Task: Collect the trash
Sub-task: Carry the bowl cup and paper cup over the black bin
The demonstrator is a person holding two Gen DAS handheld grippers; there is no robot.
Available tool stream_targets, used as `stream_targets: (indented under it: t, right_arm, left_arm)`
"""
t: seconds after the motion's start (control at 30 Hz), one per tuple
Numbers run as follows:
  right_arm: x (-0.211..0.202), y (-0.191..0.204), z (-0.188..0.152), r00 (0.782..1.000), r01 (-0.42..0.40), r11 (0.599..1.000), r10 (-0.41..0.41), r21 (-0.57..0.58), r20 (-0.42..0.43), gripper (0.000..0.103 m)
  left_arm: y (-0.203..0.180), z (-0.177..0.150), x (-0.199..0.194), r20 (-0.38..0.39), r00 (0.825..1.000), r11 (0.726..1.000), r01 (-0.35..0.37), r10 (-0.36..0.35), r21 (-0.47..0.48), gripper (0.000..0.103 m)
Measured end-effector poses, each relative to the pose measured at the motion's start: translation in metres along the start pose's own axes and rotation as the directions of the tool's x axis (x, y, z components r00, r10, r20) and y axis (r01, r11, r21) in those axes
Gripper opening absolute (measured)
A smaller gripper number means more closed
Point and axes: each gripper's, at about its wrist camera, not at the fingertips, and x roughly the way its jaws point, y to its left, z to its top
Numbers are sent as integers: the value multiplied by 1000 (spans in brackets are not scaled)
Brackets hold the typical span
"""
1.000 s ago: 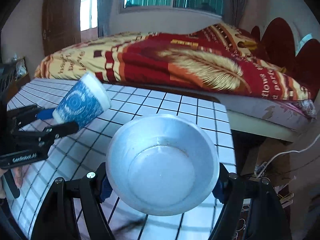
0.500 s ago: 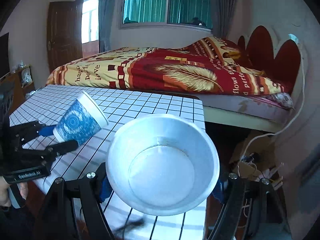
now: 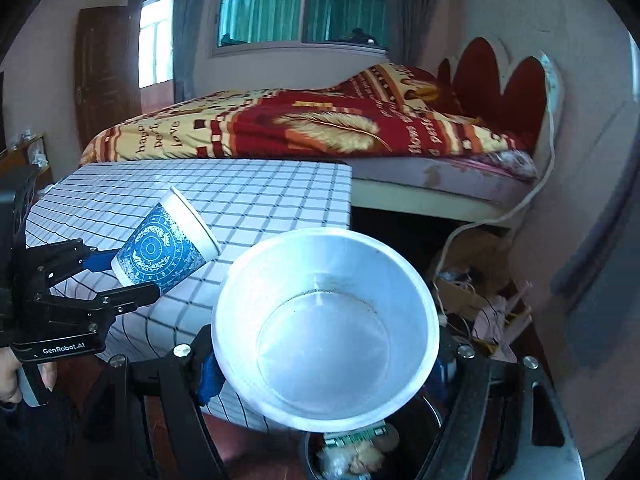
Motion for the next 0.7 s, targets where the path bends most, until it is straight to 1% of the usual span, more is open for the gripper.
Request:
stream_targets:
  t: [0.17,0.37,0.53,0.7]
  right_arm:
    - [-12,-28,-27,999,37,999,-36,40,-18,79]
    - [-21,-55,-57,997,74,993,-70,95,-41,79]
    - [-22,-77,-84,992,106,986,-96,125,-83,79]
    - [-20,-90,-113,985,130,982,-112,136,-134,79]
  left_arm:
    - [-28,-5,7,-20,999,998,48,-48,30,55]
    - [-62,-11,15,-42,993,991,113,-110,71,55]
    - [-90,-24,24,-87,983,980,169,-161,100,55]
    - [-113,-38,37,-142,969,969,220,-204,111,55]
